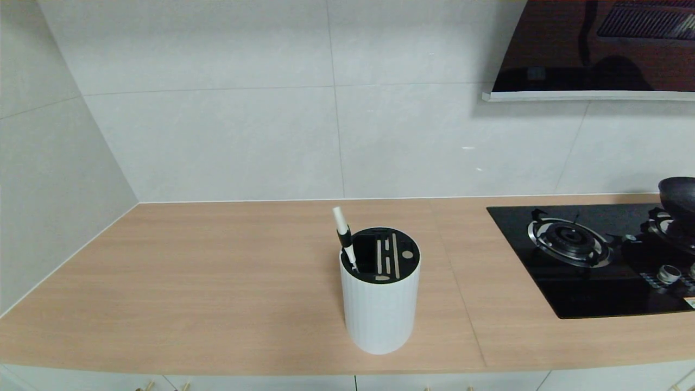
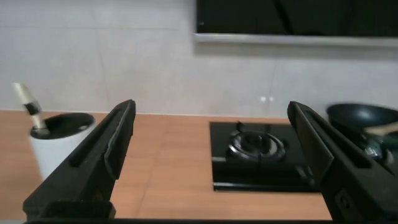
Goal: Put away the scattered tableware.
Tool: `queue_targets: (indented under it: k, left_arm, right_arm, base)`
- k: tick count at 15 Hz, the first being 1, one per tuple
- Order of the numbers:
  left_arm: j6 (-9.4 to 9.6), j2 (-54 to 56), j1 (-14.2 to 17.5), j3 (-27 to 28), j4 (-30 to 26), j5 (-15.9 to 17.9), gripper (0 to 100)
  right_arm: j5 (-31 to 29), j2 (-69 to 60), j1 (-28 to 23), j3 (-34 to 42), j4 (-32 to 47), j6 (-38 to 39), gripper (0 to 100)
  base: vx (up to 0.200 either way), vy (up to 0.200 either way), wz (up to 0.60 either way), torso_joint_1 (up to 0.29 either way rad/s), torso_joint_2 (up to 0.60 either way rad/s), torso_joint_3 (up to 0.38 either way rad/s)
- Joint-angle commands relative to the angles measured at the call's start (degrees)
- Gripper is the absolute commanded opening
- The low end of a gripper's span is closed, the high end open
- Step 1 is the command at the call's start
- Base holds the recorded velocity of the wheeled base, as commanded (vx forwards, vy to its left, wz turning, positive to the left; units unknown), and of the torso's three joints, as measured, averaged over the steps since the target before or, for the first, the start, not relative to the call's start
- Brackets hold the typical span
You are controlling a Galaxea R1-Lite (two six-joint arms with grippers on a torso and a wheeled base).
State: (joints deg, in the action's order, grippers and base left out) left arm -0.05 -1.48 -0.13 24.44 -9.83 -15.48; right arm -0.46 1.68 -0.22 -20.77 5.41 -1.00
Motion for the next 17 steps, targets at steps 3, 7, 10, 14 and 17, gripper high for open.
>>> queue_targets:
  k: [3,7,10,14,17]
  left_arm:
    - [2.07,1.5,0.6,-13.5,6.1,5.6,100]
    - [4.88,1.5,0.6,-24.4,14.1,10.4,100]
    - [4.44,1.5,0.6,-24.4,10.0,15.1,100]
    - [1.54,1.5,0.6,-24.4,9.5,15.4,100]
    - [0.14,1.5,0.6,-24.4,9.6,15.4,100]
  right_arm:
    - [-1.1,-1.7,0.0,19.9,-10.2,2.1,100]
    - [-0.6,-1.7,0.0,20.8,-6.3,1.1,100]
    - [1.3,-1.7,0.0,20.8,-5.3,0.5,100]
    - [3.2,-1.7,0.3,20.8,-5.4,-0.5,100]
    - [3.3,-1.7,0.3,20.8,-5.4,-0.4,100]
  base:
    - [0.000,0.000,0.00,0.000,0.00,0.000]
    - [0.000,0.000,0.00,0.000,0.00,0.000]
    - [0.000,0.000,0.00,0.000,0.00,0.000]
    - [0.000,0.000,0.00,0.000,0.00,0.000]
    - [0.000,0.000,0.00,0.000,0.00,0.000]
